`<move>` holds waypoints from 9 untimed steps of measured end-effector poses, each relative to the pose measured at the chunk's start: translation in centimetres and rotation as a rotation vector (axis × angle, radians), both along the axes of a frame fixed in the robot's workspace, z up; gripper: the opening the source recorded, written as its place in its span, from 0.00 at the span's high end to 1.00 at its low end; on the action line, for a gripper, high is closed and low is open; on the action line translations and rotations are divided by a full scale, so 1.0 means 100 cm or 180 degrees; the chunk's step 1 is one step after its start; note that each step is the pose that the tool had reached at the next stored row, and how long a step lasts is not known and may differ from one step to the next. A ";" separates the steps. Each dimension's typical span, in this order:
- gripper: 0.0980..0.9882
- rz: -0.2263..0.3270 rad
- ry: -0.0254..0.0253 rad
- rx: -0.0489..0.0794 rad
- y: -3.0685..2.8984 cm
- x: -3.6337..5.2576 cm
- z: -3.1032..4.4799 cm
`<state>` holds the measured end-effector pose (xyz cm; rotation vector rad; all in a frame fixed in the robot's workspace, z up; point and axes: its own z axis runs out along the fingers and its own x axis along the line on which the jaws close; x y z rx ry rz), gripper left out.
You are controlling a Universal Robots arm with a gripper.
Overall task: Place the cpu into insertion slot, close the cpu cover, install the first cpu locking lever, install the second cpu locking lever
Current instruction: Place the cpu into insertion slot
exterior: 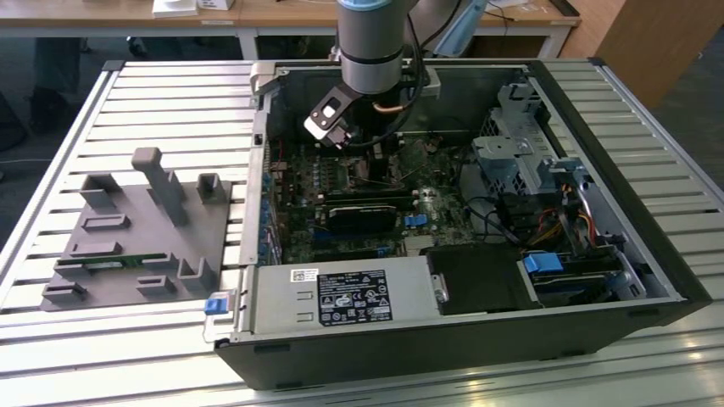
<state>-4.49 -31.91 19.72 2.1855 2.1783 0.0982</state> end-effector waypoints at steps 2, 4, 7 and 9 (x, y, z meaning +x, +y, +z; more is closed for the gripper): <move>0.50 0.0000 0.0000 0.0000 0.0002 0.0000 -0.0010; 0.50 0.0000 0.0000 0.0000 0.0005 0.0001 -0.0021; 0.50 -0.0001 0.0000 0.0000 0.0008 0.0004 -0.0034; 0.50 -0.0001 0.0000 0.0000 0.0010 0.0006 -0.0045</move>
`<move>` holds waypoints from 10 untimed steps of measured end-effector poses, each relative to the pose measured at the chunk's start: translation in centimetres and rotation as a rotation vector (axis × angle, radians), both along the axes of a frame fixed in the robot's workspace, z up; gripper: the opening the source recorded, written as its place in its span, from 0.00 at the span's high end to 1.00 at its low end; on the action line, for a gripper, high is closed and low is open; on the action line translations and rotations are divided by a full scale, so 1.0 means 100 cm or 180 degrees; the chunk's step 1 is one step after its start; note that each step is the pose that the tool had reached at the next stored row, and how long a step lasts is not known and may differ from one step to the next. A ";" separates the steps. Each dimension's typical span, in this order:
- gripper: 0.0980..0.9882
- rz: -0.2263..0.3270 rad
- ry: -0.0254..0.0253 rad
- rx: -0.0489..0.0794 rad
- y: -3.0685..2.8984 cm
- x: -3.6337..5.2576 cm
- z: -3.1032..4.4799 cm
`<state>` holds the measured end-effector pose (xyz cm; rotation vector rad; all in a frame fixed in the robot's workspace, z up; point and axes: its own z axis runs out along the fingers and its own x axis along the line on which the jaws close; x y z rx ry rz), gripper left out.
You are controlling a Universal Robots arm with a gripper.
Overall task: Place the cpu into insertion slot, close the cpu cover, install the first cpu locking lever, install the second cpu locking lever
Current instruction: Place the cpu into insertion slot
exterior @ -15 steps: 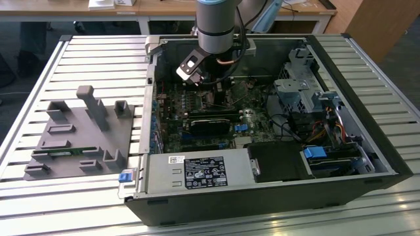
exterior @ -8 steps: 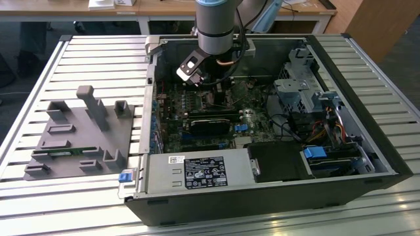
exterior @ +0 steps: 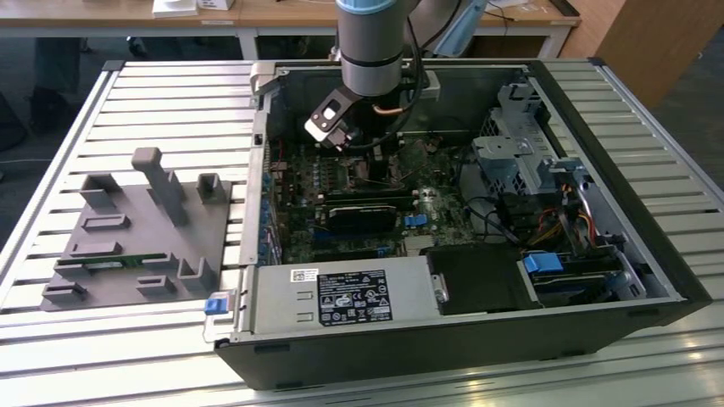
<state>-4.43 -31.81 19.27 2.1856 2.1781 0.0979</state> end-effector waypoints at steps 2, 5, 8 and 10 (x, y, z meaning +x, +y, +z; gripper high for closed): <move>0.50 0.0000 0.0001 -0.0001 0.0000 0.0000 -0.0006; 0.50 0.0000 0.0000 0.0000 0.0001 0.0001 -0.0008; 0.50 0.0000 0.0000 0.0000 0.0001 0.0001 -0.0008; 0.50 0.0000 0.0000 0.0000 0.0001 0.0001 -0.0009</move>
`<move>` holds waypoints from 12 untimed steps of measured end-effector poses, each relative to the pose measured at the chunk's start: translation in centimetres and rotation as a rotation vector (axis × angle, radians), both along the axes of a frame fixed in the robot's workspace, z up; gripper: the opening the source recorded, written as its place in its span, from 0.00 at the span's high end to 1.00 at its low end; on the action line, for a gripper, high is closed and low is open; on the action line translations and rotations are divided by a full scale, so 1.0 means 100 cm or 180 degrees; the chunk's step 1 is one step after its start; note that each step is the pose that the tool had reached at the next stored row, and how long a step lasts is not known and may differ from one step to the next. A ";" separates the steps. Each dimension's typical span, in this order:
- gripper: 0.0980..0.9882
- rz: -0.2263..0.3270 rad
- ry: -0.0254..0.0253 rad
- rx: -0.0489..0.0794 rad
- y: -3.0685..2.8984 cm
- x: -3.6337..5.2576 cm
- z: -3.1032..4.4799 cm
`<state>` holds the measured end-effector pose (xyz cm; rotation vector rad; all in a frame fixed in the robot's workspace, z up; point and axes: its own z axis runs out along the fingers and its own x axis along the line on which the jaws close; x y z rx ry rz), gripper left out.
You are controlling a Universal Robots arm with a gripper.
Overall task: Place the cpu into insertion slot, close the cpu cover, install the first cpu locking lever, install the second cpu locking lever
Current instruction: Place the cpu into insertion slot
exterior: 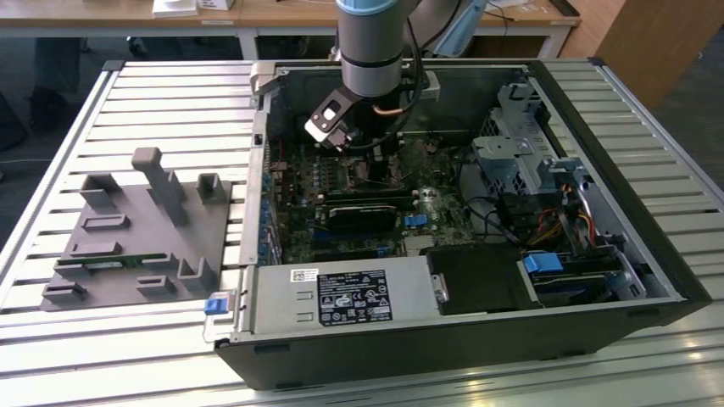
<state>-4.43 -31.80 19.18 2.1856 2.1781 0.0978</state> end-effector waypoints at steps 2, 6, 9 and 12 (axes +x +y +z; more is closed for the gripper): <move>0.49 0.0000 -0.0002 0.0002 0.0001 0.0001 -0.0002; 0.42 0.0000 0.0000 0.0000 0.0000 0.0000 -0.0001; 0.42 0.0000 0.0000 0.0000 0.0000 0.0000 -0.0001; 0.42 0.0000 0.0000 0.0000 0.0000 0.0000 -0.0003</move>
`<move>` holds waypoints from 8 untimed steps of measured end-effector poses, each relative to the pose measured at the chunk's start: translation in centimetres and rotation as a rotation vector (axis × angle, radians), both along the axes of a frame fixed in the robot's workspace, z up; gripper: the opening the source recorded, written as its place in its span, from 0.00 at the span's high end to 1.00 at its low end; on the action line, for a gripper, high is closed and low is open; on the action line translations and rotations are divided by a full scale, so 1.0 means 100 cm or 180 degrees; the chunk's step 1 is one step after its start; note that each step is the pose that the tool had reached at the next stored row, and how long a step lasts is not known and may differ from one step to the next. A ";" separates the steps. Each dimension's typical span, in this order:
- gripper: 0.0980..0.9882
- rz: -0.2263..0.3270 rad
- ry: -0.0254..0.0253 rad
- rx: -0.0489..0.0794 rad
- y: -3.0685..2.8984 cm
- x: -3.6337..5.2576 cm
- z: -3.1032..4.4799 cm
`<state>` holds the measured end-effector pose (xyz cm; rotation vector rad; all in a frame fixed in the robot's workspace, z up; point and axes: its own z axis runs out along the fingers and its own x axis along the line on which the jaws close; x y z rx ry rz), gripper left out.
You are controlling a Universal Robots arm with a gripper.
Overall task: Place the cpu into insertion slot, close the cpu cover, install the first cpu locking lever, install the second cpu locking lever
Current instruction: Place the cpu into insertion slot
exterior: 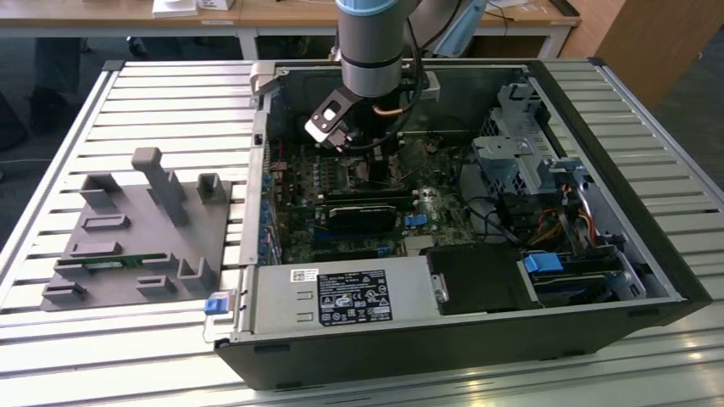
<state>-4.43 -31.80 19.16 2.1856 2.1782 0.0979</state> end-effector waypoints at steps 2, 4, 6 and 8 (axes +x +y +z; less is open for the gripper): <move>0.42 0.0000 0.0000 0.0000 0.0000 0.0000 0.0000; 0.42 0.0000 0.0000 0.0000 0.0000 0.0000 0.0000; 0.42 0.0000 0.0000 0.0000 0.0000 0.0000 0.0000; 0.42 0.0000 0.0000 0.0000 0.0000 0.0000 0.0000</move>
